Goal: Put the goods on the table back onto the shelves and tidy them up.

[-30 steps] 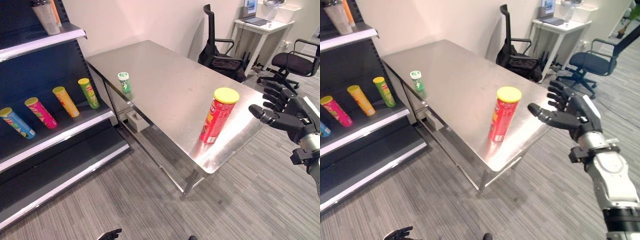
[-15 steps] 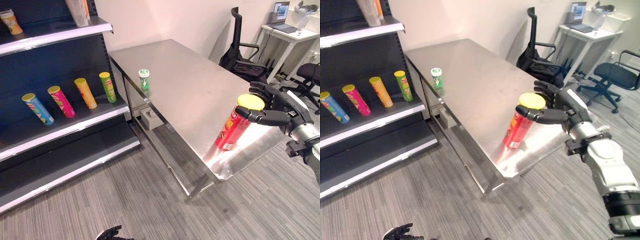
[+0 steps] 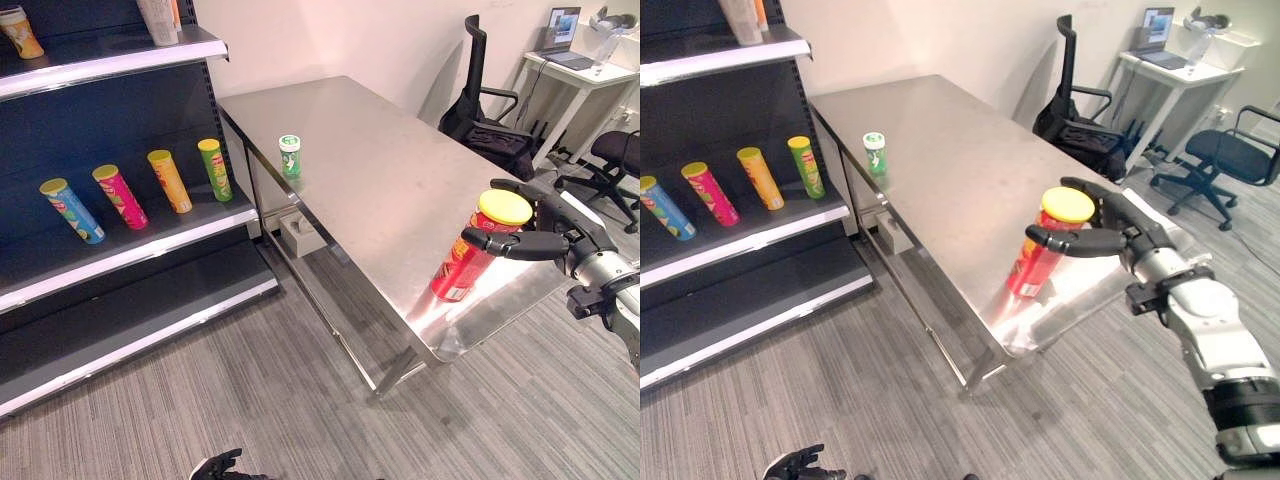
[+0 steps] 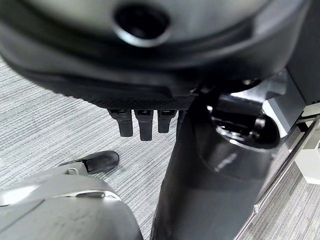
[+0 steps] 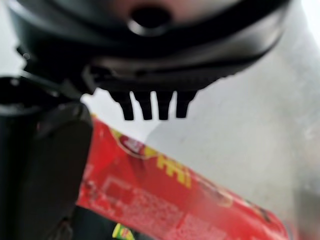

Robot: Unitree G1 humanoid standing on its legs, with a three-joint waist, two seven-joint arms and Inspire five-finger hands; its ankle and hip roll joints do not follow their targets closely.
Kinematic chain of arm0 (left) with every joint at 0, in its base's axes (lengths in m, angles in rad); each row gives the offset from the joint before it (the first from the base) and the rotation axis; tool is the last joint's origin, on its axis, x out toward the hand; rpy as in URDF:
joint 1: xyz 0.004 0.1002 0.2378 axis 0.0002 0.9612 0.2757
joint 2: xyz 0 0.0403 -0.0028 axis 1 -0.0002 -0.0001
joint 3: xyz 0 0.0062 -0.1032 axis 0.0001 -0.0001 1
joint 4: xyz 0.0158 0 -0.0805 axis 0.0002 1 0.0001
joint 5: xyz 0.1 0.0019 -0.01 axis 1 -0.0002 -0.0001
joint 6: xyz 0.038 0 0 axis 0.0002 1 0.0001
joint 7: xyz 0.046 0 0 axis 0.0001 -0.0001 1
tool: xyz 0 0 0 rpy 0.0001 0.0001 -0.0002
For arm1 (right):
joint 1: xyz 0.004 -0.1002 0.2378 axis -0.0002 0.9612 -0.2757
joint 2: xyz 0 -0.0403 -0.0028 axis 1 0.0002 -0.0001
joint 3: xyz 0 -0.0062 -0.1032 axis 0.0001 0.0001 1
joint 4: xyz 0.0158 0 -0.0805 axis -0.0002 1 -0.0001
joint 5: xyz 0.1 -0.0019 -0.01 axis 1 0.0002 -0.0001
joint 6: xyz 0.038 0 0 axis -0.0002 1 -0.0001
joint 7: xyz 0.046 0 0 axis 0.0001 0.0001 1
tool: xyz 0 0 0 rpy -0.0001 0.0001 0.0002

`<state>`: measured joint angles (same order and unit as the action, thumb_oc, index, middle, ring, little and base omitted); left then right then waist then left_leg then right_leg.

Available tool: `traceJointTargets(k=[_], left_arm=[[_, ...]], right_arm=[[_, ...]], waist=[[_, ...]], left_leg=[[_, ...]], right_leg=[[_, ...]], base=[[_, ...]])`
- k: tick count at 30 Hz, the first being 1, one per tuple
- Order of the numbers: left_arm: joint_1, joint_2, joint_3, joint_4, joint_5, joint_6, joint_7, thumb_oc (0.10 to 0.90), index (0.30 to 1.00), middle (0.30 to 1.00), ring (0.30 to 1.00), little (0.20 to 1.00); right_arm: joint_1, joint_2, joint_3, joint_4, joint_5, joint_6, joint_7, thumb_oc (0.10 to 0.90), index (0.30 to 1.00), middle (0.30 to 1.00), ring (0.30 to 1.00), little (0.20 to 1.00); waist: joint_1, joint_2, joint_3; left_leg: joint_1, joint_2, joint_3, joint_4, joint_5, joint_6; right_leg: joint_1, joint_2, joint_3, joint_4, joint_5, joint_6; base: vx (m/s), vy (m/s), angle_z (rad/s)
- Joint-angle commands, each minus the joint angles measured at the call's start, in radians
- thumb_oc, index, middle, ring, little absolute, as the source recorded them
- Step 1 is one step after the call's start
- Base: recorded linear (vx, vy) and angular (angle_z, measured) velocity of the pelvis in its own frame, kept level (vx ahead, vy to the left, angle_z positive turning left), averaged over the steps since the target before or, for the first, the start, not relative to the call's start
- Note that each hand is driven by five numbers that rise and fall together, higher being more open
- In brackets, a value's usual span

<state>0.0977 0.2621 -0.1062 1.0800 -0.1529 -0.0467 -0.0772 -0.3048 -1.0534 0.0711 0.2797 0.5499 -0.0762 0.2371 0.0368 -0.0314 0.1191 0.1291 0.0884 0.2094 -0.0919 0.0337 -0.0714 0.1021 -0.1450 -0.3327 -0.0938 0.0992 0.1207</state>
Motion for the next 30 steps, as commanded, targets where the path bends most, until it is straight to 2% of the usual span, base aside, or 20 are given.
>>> traceJointTargets(k=[1,5,7,18,22,26,30], left_arm=[[-0.005,0.053,-0.048,0.037,0.044,-0.029,-0.005,0.800,0.900,0.900,0.900,0.900],[-0.007,0.056,-0.051,0.031,0.039,-0.030,-0.001,0.800,0.900,0.900,0.900,0.900],[-0.006,0.056,-0.050,0.030,0.036,-0.029,-0.001,0.800,0.900,0.900,0.900,0.900],[0.002,0.056,-0.040,0.038,0.046,-0.026,0.007,0.800,0.900,0.900,0.900,0.900],[0.004,0.062,-0.013,0.023,0.048,-0.026,0.019,0.800,0.900,0.900,0.900,0.900],[0.012,0.065,0.003,0.013,0.042,-0.025,0.021,0.800,0.900,0.900,0.900,0.900],[0.033,0.067,0.023,0.008,0.033,-0.023,0.021,0.800,0.900,0.900,0.900,0.900]], right_arm=[[-0.166,-0.063,-0.005,0.008,-0.006,-0.078,-0.041,0.800,0.900,0.900,0.900,0.900],[-0.190,-0.062,0.020,0.022,-0.019,-0.079,-0.047,0.800,0.900,0.900,0.900,0.900],[-0.197,-0.066,0.028,0.026,-0.023,-0.078,-0.050,0.406,0.309,0.309,0.309,0.309],[-0.189,-0.037,-0.030,-0.034,-0.038,-0.101,-0.099,0.400,0.300,0.300,0.300,0.300],[-0.140,-0.043,-0.136,-0.140,-0.112,-0.132,-0.173,0.400,0.300,0.300,0.300,0.300],[-0.124,-0.050,-0.182,-0.193,-0.155,-0.142,-0.210,0.400,0.300,0.300,0.300,0.300],[-0.112,-0.044,-0.243,-0.263,-0.193,-0.164,-0.262,0.400,0.300,0.300,0.300,0.300]], waist=[[0.026,-0.053,-0.053],[0.029,-0.055,-0.053],[0.029,-0.056,-0.052],[0.033,-0.053,-0.055],[0.029,-0.046,-0.058],[0.030,-0.042,-0.056],[0.040,-0.038,-0.048]], left_leg=[[-0.017,0.033,0.030,0.009,-0.022,-0.045],[-0.017,0.032,0.029,0.008,-0.022,-0.045],[-0.018,0.032,0.027,0.007,-0.021,-0.044],[-0.017,0.030,0.017,0.006,-0.023,-0.042],[-0.014,0.036,0.001,0.007,-0.022,-0.046],[-0.015,0.044,-0.010,0.007,-0.017,-0.052],[-0.026,0.072,-0.030,0.016,-0.005,-0.065]], right_leg=[[0.052,-0.056,-0.008,0.010,-0.067,0.078],[0.052,-0.056,-0.008,0.009,-0.065,0.078],[0.052,-0.056,-0.009,0.009,-0.065,0.079],[0.057,-0.058,-0.009,0.009,-0.069,0.077],[0.064,-0.048,-0.008,0.011,-0.087,0.069],[0.067,-0.036,-0.011,0.009,-0.097,0.061],[0.066,-0.008,-0.011,0.007,-0.115,0.045]], base=[[0.00,0.000,0.00],[0.00,0.000,0.00],[0.00,0.000,0.00],[0.00,-0.003,0.01],[0.02,-0.057,0.08],[0.01,-0.079,0.07],[0.00,-0.134,0.09]])
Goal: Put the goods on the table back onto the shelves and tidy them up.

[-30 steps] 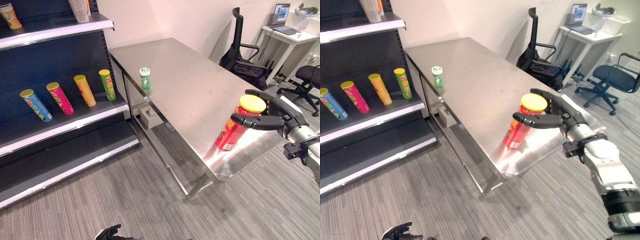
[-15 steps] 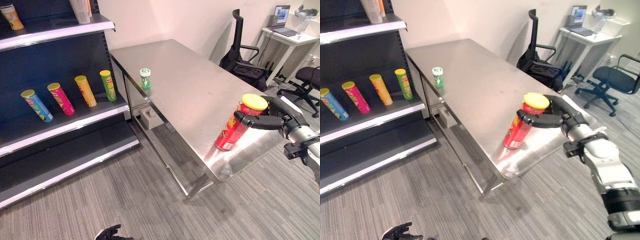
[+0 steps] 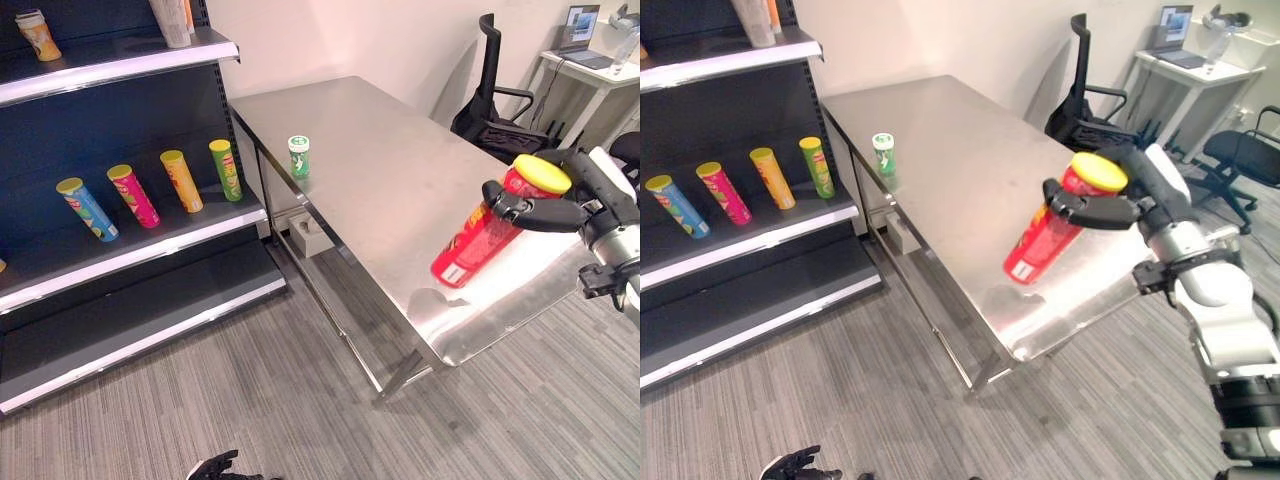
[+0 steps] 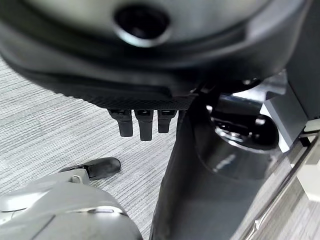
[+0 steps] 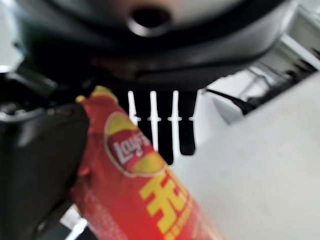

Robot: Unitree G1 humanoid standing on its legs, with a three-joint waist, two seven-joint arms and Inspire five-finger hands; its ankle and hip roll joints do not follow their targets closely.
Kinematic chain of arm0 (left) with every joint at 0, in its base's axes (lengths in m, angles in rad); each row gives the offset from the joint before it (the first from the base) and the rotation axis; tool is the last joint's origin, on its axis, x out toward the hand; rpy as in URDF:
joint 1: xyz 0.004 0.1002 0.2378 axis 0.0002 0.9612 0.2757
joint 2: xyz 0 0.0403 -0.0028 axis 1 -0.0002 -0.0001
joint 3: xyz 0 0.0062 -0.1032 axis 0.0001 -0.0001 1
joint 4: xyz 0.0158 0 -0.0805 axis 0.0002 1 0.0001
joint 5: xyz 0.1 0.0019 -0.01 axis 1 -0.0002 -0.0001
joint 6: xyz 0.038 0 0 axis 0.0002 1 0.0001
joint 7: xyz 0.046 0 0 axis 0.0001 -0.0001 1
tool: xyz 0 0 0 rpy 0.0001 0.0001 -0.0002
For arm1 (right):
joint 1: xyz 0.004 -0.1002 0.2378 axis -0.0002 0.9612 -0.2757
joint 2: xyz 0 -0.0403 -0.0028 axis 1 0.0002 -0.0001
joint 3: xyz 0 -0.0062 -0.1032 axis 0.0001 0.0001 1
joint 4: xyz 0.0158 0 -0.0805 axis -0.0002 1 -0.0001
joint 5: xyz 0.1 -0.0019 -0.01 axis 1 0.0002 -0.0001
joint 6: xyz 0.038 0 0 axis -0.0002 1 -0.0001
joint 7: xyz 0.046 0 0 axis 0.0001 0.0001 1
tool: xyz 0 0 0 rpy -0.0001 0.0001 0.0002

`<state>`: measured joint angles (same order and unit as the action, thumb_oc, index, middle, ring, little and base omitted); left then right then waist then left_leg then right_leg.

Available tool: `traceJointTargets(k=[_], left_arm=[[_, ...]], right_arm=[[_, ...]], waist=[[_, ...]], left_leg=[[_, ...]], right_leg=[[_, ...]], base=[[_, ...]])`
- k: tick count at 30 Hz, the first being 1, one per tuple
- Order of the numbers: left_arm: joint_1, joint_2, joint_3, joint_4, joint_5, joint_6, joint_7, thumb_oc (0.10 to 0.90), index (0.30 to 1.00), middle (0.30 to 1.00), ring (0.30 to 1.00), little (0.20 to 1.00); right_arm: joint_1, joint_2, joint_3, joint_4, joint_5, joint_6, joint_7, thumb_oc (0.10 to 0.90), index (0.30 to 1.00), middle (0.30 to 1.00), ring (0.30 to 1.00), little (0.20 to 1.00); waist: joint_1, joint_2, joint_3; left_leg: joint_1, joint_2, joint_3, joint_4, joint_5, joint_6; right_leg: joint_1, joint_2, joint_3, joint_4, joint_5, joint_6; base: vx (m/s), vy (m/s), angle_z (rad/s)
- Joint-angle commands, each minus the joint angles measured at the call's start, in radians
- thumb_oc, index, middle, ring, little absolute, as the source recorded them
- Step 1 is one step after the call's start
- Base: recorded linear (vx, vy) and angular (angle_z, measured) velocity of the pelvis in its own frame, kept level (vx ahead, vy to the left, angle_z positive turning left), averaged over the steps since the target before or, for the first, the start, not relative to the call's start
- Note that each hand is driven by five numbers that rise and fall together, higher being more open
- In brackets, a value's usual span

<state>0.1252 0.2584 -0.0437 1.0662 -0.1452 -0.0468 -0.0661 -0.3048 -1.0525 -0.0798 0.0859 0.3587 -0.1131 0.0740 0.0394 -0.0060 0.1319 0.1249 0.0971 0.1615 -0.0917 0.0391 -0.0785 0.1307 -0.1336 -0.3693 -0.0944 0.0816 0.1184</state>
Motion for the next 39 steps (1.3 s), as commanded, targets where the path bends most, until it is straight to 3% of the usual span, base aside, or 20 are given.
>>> traceJointTargets(k=[1,5,9,10,11,12,14,17,18,19,21,22,25,27,28,29,31,34,36,39], left_arm=[[0.012,0.074,-0.035,0.012,0.018,-0.021,0.009,0.800,0.900,0.900,0.900,0.900],[0.015,0.082,-0.019,-0.011,-0.011,-0.021,0.015,0.800,0.900,0.900,0.900,0.900],[0.007,0.085,-0.021,-0.041,-0.039,-0.020,0.022,0.800,0.900,0.900,0.900,0.900],[0.010,0.083,-0.018,-0.041,-0.038,-0.020,0.022,0.800,0.900,0.900,0.900,0.900],[0.017,0.083,-0.005,-0.033,-0.047,-0.025,0.029,0.800,0.900,0.900,0.900,0.900],[0.017,0.083,-0.005,-0.033,-0.048,-0.025,0.029,0.800,0.900,0.900,0.900,0.900],[0.012,0.084,0.016,-0.019,-0.067,-0.028,0.046,0.800,0.900,0.900,0.900,0.900],[0.009,0.090,0.026,-0.004,-0.048,-0.027,0.054,0.800,0.900,0.900,0.900,0.900],[0.020,0.089,0.025,0.010,-0.019,-0.025,0.052,0.800,0.900,0.900,0.900,0.900],[0.020,0.090,0.023,0.010,-0.019,-0.026,0.052,0.800,0.900,0.900,0.900,0.900],[-0.006,0.104,0.023,0.031,0.001,-0.016,0.051,0.800,0.900,0.900,0.900,0.900],[-0.006,0.106,0.022,0.031,0.001,-0.016,0.051,0.800,0.900,0.900,0.900,0.900],[0.002,0.139,0.014,0.026,0.036,-0.020,0.053,0.800,0.900,0.900,0.900,0.900],[-0.007,0.163,0.023,0.016,0.034,-0.015,0.061,0.800,0.900,0.900,0.900,0.900],[-0.012,0.171,0.034,0.006,0.029,-0.014,0.064,0.800,0.900,0.900,0.900,0.900],[-0.027,0.174,0.050,-0.008,0.004,-0.014,0.065,0.800,0.900,0.900,0.900,0.900],[-0.037,0.169,0.049,-0.029,-0.022,-0.013,0.059,0.800,0.900,0.900,0.900,0.900],[-0.060,0.158,0.035,-0.060,-0.037,-0.016,0.045,0.800,0.900,0.900,0.900,0.900],[-0.078,0.147,0.020,-0.072,-0.042,-0.017,0.043,0.800,0.900,0.900,0.900,0.900],[-0.075,0.129,0.001,-0.085,-0.028,-0.021,0.040,0.800,0.900,0.900,0.900,0.900]], right_arm=[[-0.113,-0.046,-0.103,-0.092,-0.016,-0.132,-0.111,0.400,0.300,0.300,0.300,0.300],[-0.122,-0.050,-0.120,-0.127,-0.021,-0.144,-0.130,0.400,0.300,0.300,0.300,0.300],[-0.139,-0.067,-0.141,-0.149,-0.017,-0.156,-0.154,0.400,0.300,0.300,0.300,0.300],[-0.137,-0.065,-0.144,-0.149,-0.021,-0.157,-0.160,0.400,0.300,0.300,0.300,0.300],[-0.135,-0.054,-0.135,-0.141,-0.029,-0.155,-0.165,0.400,0.300,0.300,0.300,0.300],[-0.137,-0.054,-0.133,-0.140,-0.029,-0.155,-0.166,0.400,0.300,0.300,0.300,0.300],[-0.124,-0.057,-0.122,-0.140,-0.051,-0.147,-0.167,0.400,0.300,0.300,0.300,0.300],[-0.076,-0.082,-0.151,-0.157,-0.076,-0.134,-0.158,0.400,0.300,0.300,0.300,0.300],[-0.048,-0.085,-0.173,-0.159,-0.097,-0.126,-0.158,0.400,0.300,0.300,0.300,0.300],[-0.043,-0.084,-0.177,-0.162,-0.098,-0.125,-0.158,0.400,0.300,0.300,0.300,0.300],[0.004,-0.078,-0.204,-0.172,-0.155,-0.098,-0.163,0.400,0.300,0.300,0.300,0.300],[0.009,-0.076,-0.209,-0.174,-0.155,-0.097,-0.163,0.400,0.300,0.300,0.300,0.300],[-0.050,-0.059,-0.156,-0.200,-0.169,-0.100,-0.165,0.400,0.300,0.300,0.300,0.300],[-0.094,-0.056,-0.112,-0.204,-0.171,-0.091,-0.172,0.400,0.300,0.300,0.300,0.300],[-0.096,-0.059,-0.108,-0.207,-0.181,-0.089,-0.171,0.400,0.300,0.300,0.300,0.300],[-0.079,-0.079,-0.115,-0.209,-0.199,-0.082,-0.164,0.400,0.300,0.300,0.300,0.300],[-0.063,-0.084,-0.131,-0.210,-0.190,-0.081,-0.166,0.400,0.300,0.300,0.300,0.300],[-0.031,-0.088,-0.155,-0.218,-0.195,-0.088,-0.169,0.400,0.300,0.300,0.300,0.300],[-0.017,-0.095,-0.168,-0.214,-0.199,-0.091,-0.174,0.400,0.300,0.300,0.300,0.300],[-0.031,-0.095,-0.161,-0.222,-0.188,-0.096,-0.170,0.400,0.300,0.300,0.300,0.300]], waist=[[0.044,-0.063,-0.051],[0.059,-0.062,-0.021],[0.069,-0.066,0.033],[0.070,-0.064,0.038],[0.072,-0.067,0.036],[0.071,-0.066,0.037],[0.062,-0.065,0.039],[0.045,-0.038,0.014],[0.045,-0.016,-0.010],[0.045,-0.017,-0.011],[0.049,-0.027,-0.023],[0.049,-0.032,-0.023],[0.063,-0.052,-0.017],[0.058,-0.057,-0.005],[0.050,-0.060,0.001],[0.033,-0.060,0.011],[0.015,-0.061,0.025],[-0.011,-0.073,0.050],[-0.018,-0.087,0.059],[-0.015,-0.103,0.043]], left_leg=[[-0.034,0.077,0.006,0.030,-0.005,-0.064],[-0.087,0.099,-0.030,0.106,-0.008,-0.075],[-0.224,0.103,-0.067,0.249,-0.007,-0.095],[-0.224,0.122,-0.063,0.244,0.001,-0.102],[-0.207,0.198,-0.061,0.195,0.046,-0.119],[-0.204,0.199,-0.062,0.189,0.049,-0.120],[-0.177,0.274,-0.028,0.107,0.110,-0.131],[-0.164,0.331,0.047,0.016,0.164,-0.150],[-0.168,0.317,0.067,0.007,0.147,-0.159],[-0.169,0.314,0.066,0.007,0.146,-0.158],[-0.185,0.244,0.083,0.024,0.114,-0.148],[-0.185,0.239,0.083,0.024,0.113,-0.146],[-0.173,0.155,0.109,0.024,0.044,-0.090],[-0.164,0.110,0.127,0.014,0.024,-0.057],[-0.159,0.091,0.127,0.011,0.015,-0.045],[-0.154,0.065,0.131,0.005,0.022,-0.025],[-0.140,0.043,0.114,0.004,0.019,-0.016],[-0.116,0.001,0.080,0.004,0.002,-0.004],[-0.116,-0.024,0.052,0.004,-0.002,0.002],[-0.111,-0.055,0.023,0.008,-0.013,0.011]], right_leg=[[0.036,-0.007,0.025,0.007,-0.106,0.039],[0.032,0.012,0.021,0.007,-0.123,0.021],[0.038,0.017,-0.035,0.007,-0.140,0.005],[0.043,0.019,-0.049,0.007,-0.142,0.006],[0.048,0.002,-0.077,0.007,-0.131,0.021],[0.049,0.003,-0.078,0.007,-0.131,0.020],[0.044,-0.022,-0.099,0.007,-0.125,0.039],[0.036,-0.060,-0.131,0.007,-0.116,0.072],[0.047,-0.095,-0.151,0.007,-0.098,0.093],[0.047,-0.097,-0.153,0.007,-0.098,0.094],[0.061,-0.204,-0.182,0.023,-0.034,0.123],[0.061,-0.210,-0.183,0.023,-0.033,0.125],[0.002,-0.332,-0.178,0.139,0.068,0.142],[-0.053,-0.345,-0.145,0.219,0.068,0.131],[-0.082,-0.322,-0.101,0.251,0.042,0.124],[-0.118,-0.244,-0.061,0.247,-0.004,0.089],[-0.147,-0.130,-0.011,0.218,-0.071,0.059],[-0.209,0.007,0.082,0.188,-0.103,0.035],[-0.230,0.053,0.126,0.149,-0.085,0.022],[-0.168,0.075,0.161,0.067,-0.073,0.012]], base=[[-0.02,-0.126,0.15],[-0.07,-0.110,0.13],[-0.13,-0.056,0.46],[0.03,0.196,0.90],[0.04,0.188,0.77],[0.04,0.269,0.56],[0.01,0.250,0.24],[0.07,0.424,0.24],[0.08,0.433,0.40],[0.21,0.607,0.42],[0.16,0.453,0.44],[0.11,0.311,0.62],[0.15,0.373,0.65],[0.06,0.395,-0.17],[0.05,0.376,-0.07],[0.06,0.303,0.12],[0.08,0.175,0.46],[0.09,0.094,0.24],[0.07,0.030,0.72],[0.07,-0.035,0.14]])
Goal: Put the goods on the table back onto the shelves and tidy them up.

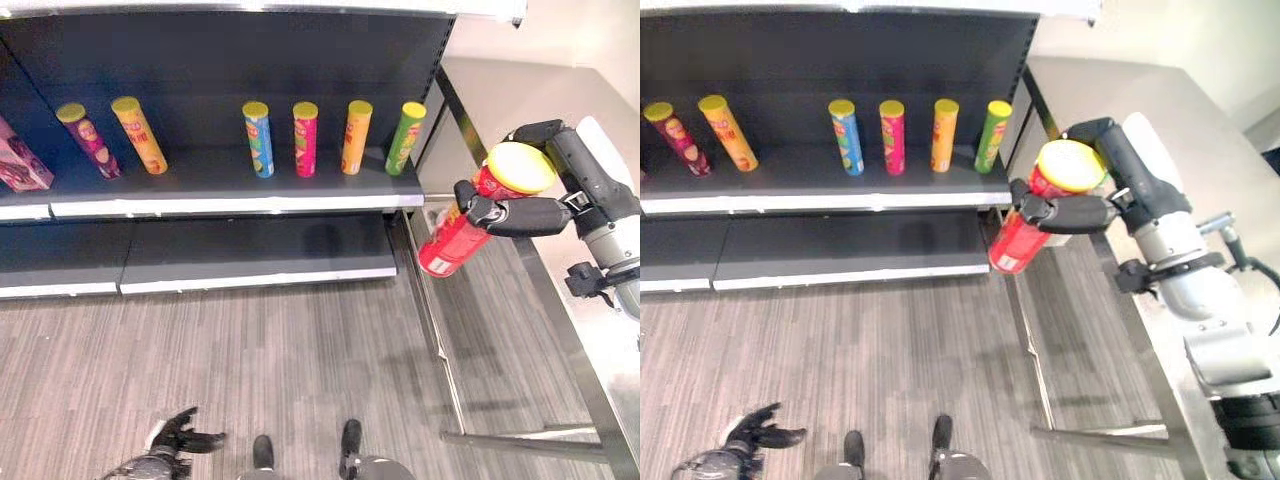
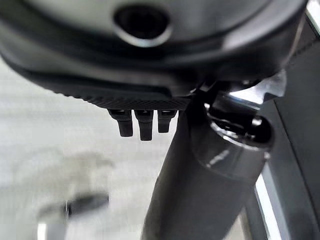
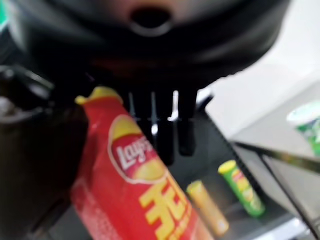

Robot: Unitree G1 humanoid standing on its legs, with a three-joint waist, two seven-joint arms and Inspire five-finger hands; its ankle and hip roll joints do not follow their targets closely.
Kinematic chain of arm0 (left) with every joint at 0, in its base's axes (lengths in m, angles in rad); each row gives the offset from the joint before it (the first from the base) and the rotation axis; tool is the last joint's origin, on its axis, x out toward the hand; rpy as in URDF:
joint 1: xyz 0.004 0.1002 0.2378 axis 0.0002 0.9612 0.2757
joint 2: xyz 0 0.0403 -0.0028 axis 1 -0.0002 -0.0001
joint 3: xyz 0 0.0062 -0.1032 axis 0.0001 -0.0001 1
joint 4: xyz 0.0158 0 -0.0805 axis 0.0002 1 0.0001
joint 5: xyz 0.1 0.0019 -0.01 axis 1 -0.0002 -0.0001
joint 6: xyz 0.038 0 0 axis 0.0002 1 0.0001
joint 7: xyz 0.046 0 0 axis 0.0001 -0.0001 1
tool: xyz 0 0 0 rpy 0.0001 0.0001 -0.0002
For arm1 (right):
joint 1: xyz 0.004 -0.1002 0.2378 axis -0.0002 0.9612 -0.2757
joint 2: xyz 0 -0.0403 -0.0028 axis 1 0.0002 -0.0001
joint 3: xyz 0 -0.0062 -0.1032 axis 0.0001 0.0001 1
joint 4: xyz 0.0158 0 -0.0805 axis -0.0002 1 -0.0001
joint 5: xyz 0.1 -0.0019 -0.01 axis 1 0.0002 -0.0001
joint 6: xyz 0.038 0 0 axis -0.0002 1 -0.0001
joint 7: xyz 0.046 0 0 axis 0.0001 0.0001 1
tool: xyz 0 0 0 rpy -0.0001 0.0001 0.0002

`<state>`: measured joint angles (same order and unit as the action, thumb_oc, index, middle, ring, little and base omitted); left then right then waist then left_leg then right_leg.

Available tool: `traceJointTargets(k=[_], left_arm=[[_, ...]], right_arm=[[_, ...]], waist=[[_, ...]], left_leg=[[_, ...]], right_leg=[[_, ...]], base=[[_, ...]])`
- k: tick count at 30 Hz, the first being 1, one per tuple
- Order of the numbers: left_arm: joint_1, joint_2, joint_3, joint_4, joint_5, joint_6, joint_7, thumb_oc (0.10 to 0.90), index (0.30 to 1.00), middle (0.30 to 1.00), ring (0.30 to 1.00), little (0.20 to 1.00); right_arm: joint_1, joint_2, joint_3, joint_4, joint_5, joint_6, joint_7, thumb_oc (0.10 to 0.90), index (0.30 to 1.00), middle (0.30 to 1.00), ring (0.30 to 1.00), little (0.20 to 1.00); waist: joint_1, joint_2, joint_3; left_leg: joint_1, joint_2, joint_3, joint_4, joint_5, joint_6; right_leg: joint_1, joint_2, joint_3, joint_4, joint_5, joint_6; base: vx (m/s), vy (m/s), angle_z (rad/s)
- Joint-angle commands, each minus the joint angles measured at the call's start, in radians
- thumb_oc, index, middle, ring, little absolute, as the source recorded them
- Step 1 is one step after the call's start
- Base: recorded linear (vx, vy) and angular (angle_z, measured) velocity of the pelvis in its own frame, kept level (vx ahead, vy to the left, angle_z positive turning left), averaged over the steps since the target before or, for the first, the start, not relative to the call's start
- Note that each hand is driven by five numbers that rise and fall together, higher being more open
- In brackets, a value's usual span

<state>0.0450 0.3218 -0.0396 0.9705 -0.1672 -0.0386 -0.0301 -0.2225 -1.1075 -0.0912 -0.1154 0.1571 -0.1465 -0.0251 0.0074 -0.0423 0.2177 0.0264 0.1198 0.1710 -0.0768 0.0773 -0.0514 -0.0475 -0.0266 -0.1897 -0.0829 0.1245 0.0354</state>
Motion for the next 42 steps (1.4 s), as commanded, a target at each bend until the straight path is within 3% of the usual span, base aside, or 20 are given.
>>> traceJointTargets(k=[1,3,6,8,9,10,11,13,14,15,16,17,18,19,21,25,27,29,31,42], left_arm=[[0.014,0.056,-0.001,0.009,-0.010,-0.029,0.004,0.800,0.900,0.900,0.900,0.900],[0.024,0.045,-0.005,-0.002,-0.016,-0.028,0.003,0.800,0.900,0.900,0.900,0.900],[0.028,0.036,-0.019,-0.025,-0.030,-0.024,0.003,0.800,0.900,0.900,0.900,0.900],[0.041,0.023,-0.011,-0.013,-0.036,-0.016,0.002,0.800,0.900,0.900,0.900,0.900],[0.052,0.022,-0.005,0.002,-0.029,-0.014,0.004,0.800,0.900,0.900,0.900,0.900],[0.053,0.023,-0.005,0.003,-0.029,-0.015,0.004,0.800,0.900,0.900,0.900,0.900],[0.051,0.030,-0.002,0.030,-0.020,-0.020,0.015,0.800,0.900,0.900,0.900,0.900],[0.054,0.040,-0.007,0.023,-0.013,-0.022,0.019,0.800,0.900,0.900,0.900,0.900],[0.050,0.049,-0.008,0.013,-0.005,-0.023,0.024,0.800,0.900,0.900,0.900,0.900],[0.048,0.053,-0.010,0.014,0.000,-0.023,0.021,0.800,0.900,0.900,0.900,0.900],[0.025,0.060,-0.027,0.016,0.033,-0.017,0.014,0.800,0.900,0.900,0.900,0.900],[0.024,0.062,-0.028,0.016,0.033,-0.017,0.014,0.800,0.900,0.900,0.900,0.900],[0.012,0.096,-0.051,-0.006,0.078,-0.019,0.011,0.800,0.900,0.900,0.900,0.900],[0.007,0.122,-0.045,-0.011,0.074,-0.018,0.017,0.800,0.900,0.900,0.900,0.900],[0.004,0.138,-0.025,-0.016,0.065,-0.011,0.023,0.800,0.900,0.900,0.900,0.900],[0.003,0.127,-0.013,0.001,0.055,-0.010,0.035,0.800,0.900,0.900,0.900,0.900],[-0.002,0.100,-0.022,0.005,0.057,-0.008,0.033,0.800,0.900,0.900,0.900,0.900],[0.000,0.084,-0.027,-0.002,0.061,-0.011,0.026,0.800,0.900,0.900,0.900,0.900],[0.011,0.057,-0.037,-0.006,0.064,-0.013,0.026,0.800,0.900,0.900,0.900,0.900],[0.071,0.033,-0.061,0.005,0.103,0.002,0.022,0.800,0.900,0.900,0.900,0.900]], right_arm=[[-0.117,-0.037,-0.140,-0.022,0.015,-0.064,-0.068,0.400,0.300,0.300,0.300,0.300],[-0.131,-0.033,-0.126,-0.024,0.029,-0.073,-0.063,0.400,0.300,0.300,0.300,0.300],[-0.146,-0.033,-0.115,-0.045,0.047,-0.076,-0.056,0.400,0.300,0.300,0.300,0.300],[-0.118,-0.018,-0.116,-0.046,0.037,-0.062,-0.045,0.400,0.300,0.300,0.300,0.300],[-0.109,0.002,-0.110,-0.048,0.041,-0.057,-0.037,0.400,0.300,0.300,0.300,0.300],[-0.107,0.003,-0.111,-0.049,0.041,-0.057,-0.037,0.400,0.300,0.300,0.300,0.300],[-0.093,0.019,-0.110,-0.045,0.053,-0.064,-0.040,0.400,0.300,0.300,0.300,0.300],[-0.064,0.012,-0.119,-0.040,0.045,-0.063,-0.039,0.400,0.300,0.300,0.300,0.300],[-0.021,0.008,-0.149,-0.048,0.033,-0.059,-0.041,0.400,0.300,0.300,0.300,0.300],[0.015,0.023,-0.170,-0.062,0.024,-0.048,-0.027,0.400,0.300,0.300,0.300,0.300],[0.056,0.067,-0.199,-0.069,-0.005,-0.029,-0.025,0.400,0.300,0.300,0.300,0.300],[0.061,0.070,-0.204,-0.073,-0.007,-0.027,-0.025,0.400,0.300,0.300,0.300,0.300],[0.018,0.140,-0.158,-0.076,-0.014,-0.017,-0.026,0.400,0.300,0.300,0.300,0.300],[-0.052,0.158,-0.095,-0.077,-0.016,-0.020,-0.030,0.400,0.300,0.300,0.300,0.300],[-0.077,0.170,-0.045,-0.087,-0.036,-0.008,-0.024,0.400,0.300,0.300,0.300,0.300],[-0.145,0.194,0.032,-0.085,-0.071,-0.009,-0.031,0.400,0.300,0.300,0.300,0.300],[-0.145,0.222,0.070,-0.057,-0.114,0.000,-0.038,0.400,0.300,0.300,0.300,0.300],[-0.133,0.233,0.092,-0.050,-0.146,0.005,-0.033,0.400,0.300,0.300,0.300,0.300],[-0.134,0.267,0.127,-0.043,-0.173,0.015,-0.031,0.400,0.300,0.300,0.300,0.300],[-0.133,0.285,0.173,-0.009,-0.198,0.020,-0.031,0.400,0.300,0.300,0.300,0.300]], waist=[[0.017,-0.066,-0.050],[0.023,-0.069,-0.047],[0.033,-0.074,-0.003],[0.032,-0.064,0.004],[0.039,-0.063,-0.003],[0.038,-0.065,-0.003],[0.039,-0.060,-0.016],[0.037,-0.049,-0.025],[0.030,-0.028,-0.037],[0.018,0.011,-0.063],[0.012,0.020,-0.081],[0.014,0.014,-0.082],[0.017,0.007,-0.077],[0.034,0.013,-0.069],[0.022,0.022,-0.051],[0.025,0.039,-0.034],[0.010,0.041,-0.013],[0.002,0.044,-0.009],[0.007,0.041,-0.013],[0.031,0.049,-0.040]], left_leg=[[-0.005,-0.079,0.008,-0.003,-0.058,-0.018],[-0.019,-0.080,-0.008,0.077,-0.089,-0.022],[-0.133,-0.069,-0.019,0.293,-0.134,-0.057],[-0.183,-0.009,-0.007,0.341,-0.126,-0.069],[-0.176,0.032,-0.026,0.283,-0.098,-0.068],[-0.171,0.031,-0.026,0.272,-0.092,-0.069],[-0.152,0.157,-0.066,0.115,0.034,-0.095],[-0.155,0.230,-0.075,0.028,0.101,-0.123],[-0.185,0.266,-0.058,0.004,0.138,-0.151],[-0.160,0.263,-0.033,-0.010,0.120,-0.173],[-0.152,0.217,-0.011,0.001,0.095,-0.175],[-0.152,0.211,-0.008,0.001,0.094,-0.172],[-0.141,0.131,0.031,0.052,0.026,-0.118],[-0.116,0.091,0.082,0.049,0.001,-0.078],[-0.073,0.044,0.109,0.009,-0.006,-0.044],[-0.043,0.006,0.131,-0.009,-0.029,-0.031],[-0.027,-0.020,0.118,-0.008,-0.041,-0.025],[-0.016,-0.036,0.103,-0.010,-0.049,-0.021],[-0.012,-0.045,0.086,-0.005,-0.051,-0.016],[-0.001,-0.007,0.042,-0.007,-0.043,-0.045]], right_leg=[[0.029,-0.028,-0.020,0.033,-0.108,0.093],[0.054,-0.028,-0.024,0.020,-0.110,0.091],[0.077,-0.053,-0.066,0.031,-0.127,0.070],[0.112,-0.056,-0.109,0.022,-0.148,0.067],[0.116,-0.070,-0.111,0.022,-0.149,0.077],[0.116,-0.070,-0.112,0.023,-0.150,0.077],[0.109,-0.103,-0.112,0.025,-0.171,0.098],[0.120,-0.125,-0.106,0.027,-0.196,0.120],[0.145,-0.154,-0.115,0.025,-0.207,0.143],[0.158,-0.177,-0.117,0.033,-0.199,0.163],[0.165,-0.246,-0.130,0.056,-0.171,0.187],[0.164,-0.253,-0.130,0.058,-0.172,0.191],[0.127,-0.355,-0.113,0.147,-0.100,0.200],[0.086,-0.417,-0.166,0.218,-0.018,0.188],[0.015,-0.385,-0.134,0.330,-0.040,0.159],[-0.009,-0.303,-0.217,0.268,-0.098,0.136],[-0.046,-0.214,-0.156,0.181,-0.108,0.133],[-0.050,-0.188,-0.080,0.143,-0.102,0.144],[-0.022,-0.179,-0.050,0.104,-0.082,0.138],[0.071,-0.145,-0.119,0.012,-0.091,0.130]], base=[[0.18,-0.083,0.11],[0.12,-0.082,0.26],[-0.01,-0.057,0.62],[0.07,0.103,0.96],[0.11,0.148,0.86],[0.22,0.384,0.53],[0.22,0.396,0.19],[0.29,0.518,0.03],[0.39,0.710,-0.16],[0.47,0.931,-0.14],[0.32,0.671,0.12],[0.32,0.765,0.41],[0.21,0.689,0.36],[0.27,0.908,-0.22],[0.15,0.526,-0.84],[0.07,0.146,-0.11],[0.12,0.050,0.45],[0.13,0.009,0.31],[0.15,-0.099,0.66],[0.10,-0.117,0.14]])
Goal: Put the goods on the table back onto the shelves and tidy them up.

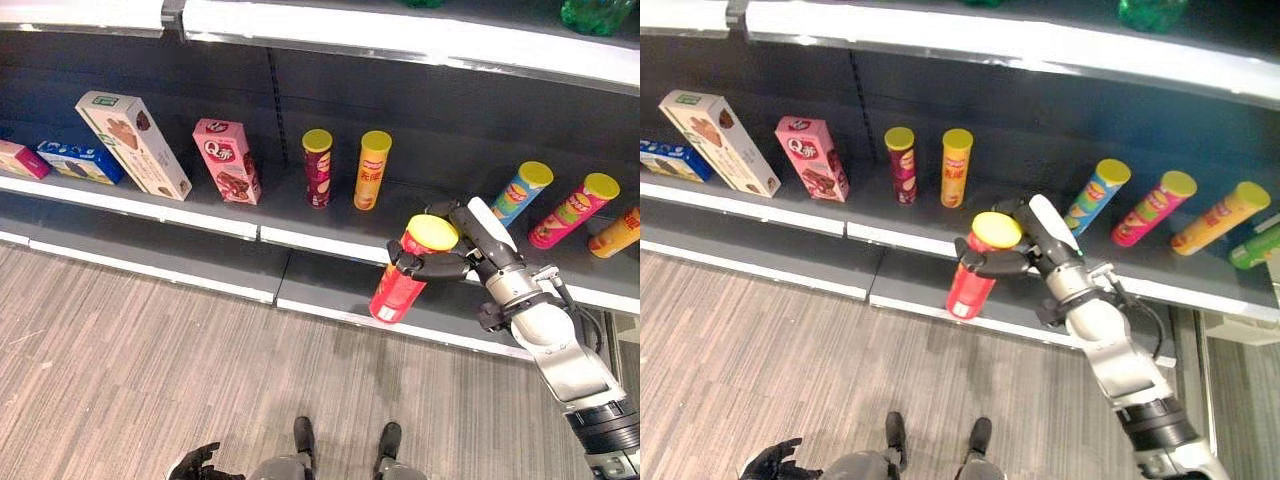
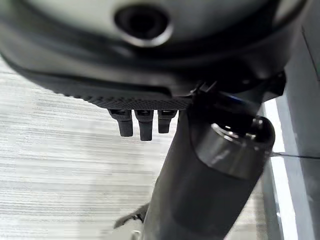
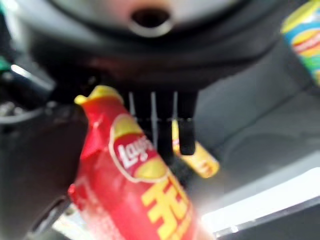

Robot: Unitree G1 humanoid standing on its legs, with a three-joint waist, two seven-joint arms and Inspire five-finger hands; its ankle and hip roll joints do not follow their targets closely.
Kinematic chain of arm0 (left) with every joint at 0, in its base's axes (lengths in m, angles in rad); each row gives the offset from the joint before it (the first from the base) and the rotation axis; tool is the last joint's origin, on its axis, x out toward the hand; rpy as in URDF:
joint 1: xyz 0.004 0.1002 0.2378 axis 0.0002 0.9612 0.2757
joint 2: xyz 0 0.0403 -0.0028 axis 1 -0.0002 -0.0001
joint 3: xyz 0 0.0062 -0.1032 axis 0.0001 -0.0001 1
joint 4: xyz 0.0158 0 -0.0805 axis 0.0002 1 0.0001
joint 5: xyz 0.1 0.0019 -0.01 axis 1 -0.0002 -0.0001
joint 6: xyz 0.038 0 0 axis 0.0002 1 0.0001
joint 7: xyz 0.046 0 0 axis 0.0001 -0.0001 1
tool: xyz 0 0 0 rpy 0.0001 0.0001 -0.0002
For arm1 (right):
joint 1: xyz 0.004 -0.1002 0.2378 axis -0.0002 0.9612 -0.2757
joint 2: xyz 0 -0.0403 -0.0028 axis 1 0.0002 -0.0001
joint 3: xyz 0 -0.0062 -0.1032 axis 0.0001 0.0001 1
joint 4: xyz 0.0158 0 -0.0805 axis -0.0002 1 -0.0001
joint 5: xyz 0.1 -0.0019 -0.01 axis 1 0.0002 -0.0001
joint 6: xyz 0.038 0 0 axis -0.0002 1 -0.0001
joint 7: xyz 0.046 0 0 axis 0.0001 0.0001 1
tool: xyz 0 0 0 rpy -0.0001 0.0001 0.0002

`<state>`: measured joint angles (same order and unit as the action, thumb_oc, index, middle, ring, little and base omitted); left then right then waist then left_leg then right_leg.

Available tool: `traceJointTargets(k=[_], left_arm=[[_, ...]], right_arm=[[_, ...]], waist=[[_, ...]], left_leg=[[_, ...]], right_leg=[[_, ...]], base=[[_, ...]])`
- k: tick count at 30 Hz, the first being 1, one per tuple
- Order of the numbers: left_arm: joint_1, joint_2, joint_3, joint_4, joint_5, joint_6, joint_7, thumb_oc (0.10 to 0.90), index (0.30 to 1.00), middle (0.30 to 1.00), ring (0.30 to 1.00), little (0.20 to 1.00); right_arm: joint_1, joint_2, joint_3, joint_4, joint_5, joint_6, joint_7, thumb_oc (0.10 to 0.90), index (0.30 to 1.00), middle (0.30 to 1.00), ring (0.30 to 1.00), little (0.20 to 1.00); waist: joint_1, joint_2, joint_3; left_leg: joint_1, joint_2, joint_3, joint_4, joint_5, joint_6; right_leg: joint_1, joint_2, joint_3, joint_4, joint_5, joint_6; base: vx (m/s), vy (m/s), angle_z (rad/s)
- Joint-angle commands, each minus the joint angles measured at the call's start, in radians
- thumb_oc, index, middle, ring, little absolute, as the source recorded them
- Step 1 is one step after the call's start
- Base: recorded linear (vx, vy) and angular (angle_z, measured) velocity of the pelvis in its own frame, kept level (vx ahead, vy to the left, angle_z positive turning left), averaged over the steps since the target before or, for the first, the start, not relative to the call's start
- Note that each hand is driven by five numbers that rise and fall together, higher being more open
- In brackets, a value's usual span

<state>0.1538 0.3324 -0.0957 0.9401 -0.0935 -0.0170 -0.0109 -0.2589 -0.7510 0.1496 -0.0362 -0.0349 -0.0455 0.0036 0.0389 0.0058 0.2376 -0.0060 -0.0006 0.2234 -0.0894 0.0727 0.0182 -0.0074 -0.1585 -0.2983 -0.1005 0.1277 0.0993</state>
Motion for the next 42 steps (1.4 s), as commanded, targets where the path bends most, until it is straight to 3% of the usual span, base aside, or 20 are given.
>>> traceJointTargets(k=[1,7,13,14,16,18,19,20,22,24,26,28,29,33,37,42], left_arm=[[-0.035,0.022,-0.004,0.033,0.030,-0.018,0.003,0.800,0.900,0.900,0.900,0.900],[-0.030,0.025,-0.027,-0.013,0.010,-0.022,0.007,0.800,0.900,0.900,0.900,0.900],[-0.040,0.027,-0.084,-0.078,-0.032,-0.038,0.031,0.800,0.900,0.900,0.900,0.900],[-0.048,0.026,-0.102,-0.077,-0.047,-0.043,0.049,0.800,0.900,0.900,0.900,0.900],[-0.047,0.031,-0.107,-0.077,-0.052,-0.043,0.054,0.800,0.900,0.900,0.900,0.900],[-0.046,0.039,-0.107,-0.074,-0.049,-0.042,0.056,0.800,0.900,0.900,0.900,0.900],[-0.045,0.049,-0.109,-0.079,-0.053,-0.041,0.055,0.800,0.900,0.900,0.900,0.900],[-0.046,0.049,-0.109,-0.079,-0.053,-0.041,0.054,0.800,0.900,0.900,0.900,0.900],[-0.066,0.063,-0.115,-0.093,-0.062,-0.046,0.065,0.800,0.900,0.900,0.900,0.900],[-0.074,0.065,-0.122,-0.102,-0.064,-0.044,0.064,0.800,0.900,0.900,0.900,0.900],[-0.083,0.068,-0.145,-0.110,-0.060,-0.050,0.065,0.800,0.900,0.900,0.900,0.900],[-0.071,0.075,-0.140,-0.119,-0.069,-0.052,0.071,0.800,0.900,0.900,0.900,0.900],[-0.070,0.075,-0.140,-0.119,-0.068,-0.052,0.071,0.800,0.900,0.900,0.900,0.900],[-0.078,0.109,-0.119,-0.126,-0.046,-0.061,0.082,0.800,0.900,0.900,0.900,0.900],[-0.110,0.101,-0.117,-0.116,-0.087,-0.072,0.116,0.800,0.900,0.900,0.900,0.900],[-0.109,0.080,-0.142,-0.106,-0.075,-0.070,0.115,0.800,0.900,0.900,0.900,0.900]], right_arm=[[-0.093,-0.072,-0.070,-0.086,-0.007,-0.080,-0.062,0.400,0.300,0.300,0.300,0.300],[-0.162,-0.083,-0.066,-0.017,-0.029,-0.075,-0.132,0.400,0.300,0.300,0.300,0.300],[-0.346,-0.071,-0.058,0.133,-0.126,-0.050,-0.331,0.400,0.300,0.300,0.300,0.300],[-0.427,-0.092,-0.058,0.222,-0.162,-0.028,-0.415,0.400,0.300,0.300,0.300,0.300],[-0.459,-0.105,-0.060,0.251,-0.170,-0.020,-0.447,0.400,0.300,0.300,0.300,0.300],[-0.484,-0.113,-0.061,0.278,-0.172,-0.023,-0.478,0.400,0.300,0.300,0.300,0.300],[-0.499,-0.118,-0.065,0.296,-0.168,-0.024,-0.503,0.400,0.300,0.300,0.300,0.300],[-0.501,-0.118,-0.064,0.298,-0.168,-0.024,-0.503,0.400,0.300,0.300,0.300,0.300],[-0.536,-0.123,-0.048,0.324,-0.150,-0.032,-0.517,0.400,0.300,0.300,0.300,0.300],[-0.535,-0.136,-0.044,0.331,-0.141,-0.030,-0.511,0.400,0.300,0.300,0.300,0.300],[-0.552,-0.149,-0.029,0.364,-0.119,-0.034,-0.513,0.400,0.300,0.300,0.300,0.300],[-0.569,-0.137,0.003,0.351,-0.125,-0.040,-0.503,0.400,0.300,0.300,0.300,0.300],[-0.568,-0.136,0.003,0.350,-0.126,-0.040,-0.503,0.400,0.300,0.300,0.300,0.300],[-0.574,-0.087,0.017,0.272,-0.177,-0.028,-0.473,0.400,0.300,0.300,0.300,0.300],[-0.654,-0.098,0.066,0.289,-0.227,-0.013,-0.493,0.400,0.300,0.300,0.300,0.300],[-0.678,-0.112,0.085,0.293,-0.257,0.000,-0.504,0.400,0.300,0.300,0.300,0.300]], waist=[[0.000,0.001,-0.061],[0.014,0.010,-0.048],[0.042,0.044,-0.005],[0.055,0.062,0.012],[0.061,0.070,0.023],[0.068,0.072,0.041],[0.077,0.068,0.063],[0.076,0.069,0.063],[0.105,0.062,0.097],[0.109,0.061,0.090],[0.145,0.074,0.082],[0.161,0.082,0.062],[0.162,0.082,0.063],[0.172,0.070,0.068],[0.168,0.051,0.085],[0.152,0.040,0.101]], left_leg=[[0.033,0.116,-0.012,0.005,-0.039,-0.117],[0.016,0.137,-0.030,0.005,-0.023,-0.133],[-0.044,0.143,-0.064,0.004,0.006,-0.146],[-0.070,0.143,-0.082,0.005,0.011,-0.148],[-0.079,0.144,-0.092,0.018,0.004,-0.145],[-0.111,0.149,-0.106,0.087,-0.018,-0.143],[-0.166,0.159,-0.122,0.201,-0.046,-0.151],[-0.173,0.161,-0.125,0.213,-0.052,-0.152],[-0.253,0.141,-0.203,0.321,-0.051,-0.160],[-0.299,0.121,-0.241,0.268,-0.030,-0.155],[-0.390,0.087,-0.307,0.122,0.082,-0.176],[-0.343,0.090,-0.339,0.022,0.104,-0.173],[-0.341,0.091,-0.337,0.021,0.104,-0.173],[-0.324,0.063,-0.291,0.104,0.063,-0.130],[-0.334,0.056,-0.242,0.127,0.038,-0.108],[-0.331,0.063,-0.232,0.122,0.034,-0.104]], right_leg=[[0.035,-0.011,-0.012,0.027,-0.095,0.065],[0.027,0.006,-0.025,0.021,-0.103,0.056],[-0.014,0.011,-0.048,0.023,-0.105,0.051],[-0.033,0.012,-0.056,0.028,-0.110,0.048],[-0.041,0.015,-0.046,0.042,-0.125,0.042],[-0.047,0.015,-0.035,0.059,-0.139,0.032],[-0.045,0.015,-0.032,0.067,-0.155,0.013],[-0.046,0.017,-0.033,0.068,-0.156,0.013],[-0.025,0.030,-0.033,0.061,-0.175,-0.003],[-0.005,0.039,-0.041,0.049,-0.187,0.002],[0.032,0.066,-0.024,0.033,-0.208,0.007],[0.055,0.080,0.020,0.038,-0.237,0.024],[0.055,0.080,0.022,0.037,-0.236,0.023],[0.002,0.003,0.090,0.132,-0.241,0.043],[-0.051,-0.015,0.106,0.118,-0.199,0.057],[-0.063,-0.013,0.114,0.106,-0.187,0.060]], base=[[0.09,-0.108,-0.02],[0.04,-0.124,0.08],[-0.04,-0.075,0.17],[-0.04,-0.082,0.15],[-0.02,-0.080,0.08],[-0.05,-0.116,0.28],[-0.05,-0.120,0.23],[-0.05,-0.164,0.16],[0.03,-0.111,0.14],[0.17,0.001,0.12],[0.27,0.140,0.12],[0.26,0.164,-0.23],[0.29,0.279,-1.10],[0.13,0.249,-1.40],[0.01,0.130,-0.36],[0.00,-0.003,-0.07]])
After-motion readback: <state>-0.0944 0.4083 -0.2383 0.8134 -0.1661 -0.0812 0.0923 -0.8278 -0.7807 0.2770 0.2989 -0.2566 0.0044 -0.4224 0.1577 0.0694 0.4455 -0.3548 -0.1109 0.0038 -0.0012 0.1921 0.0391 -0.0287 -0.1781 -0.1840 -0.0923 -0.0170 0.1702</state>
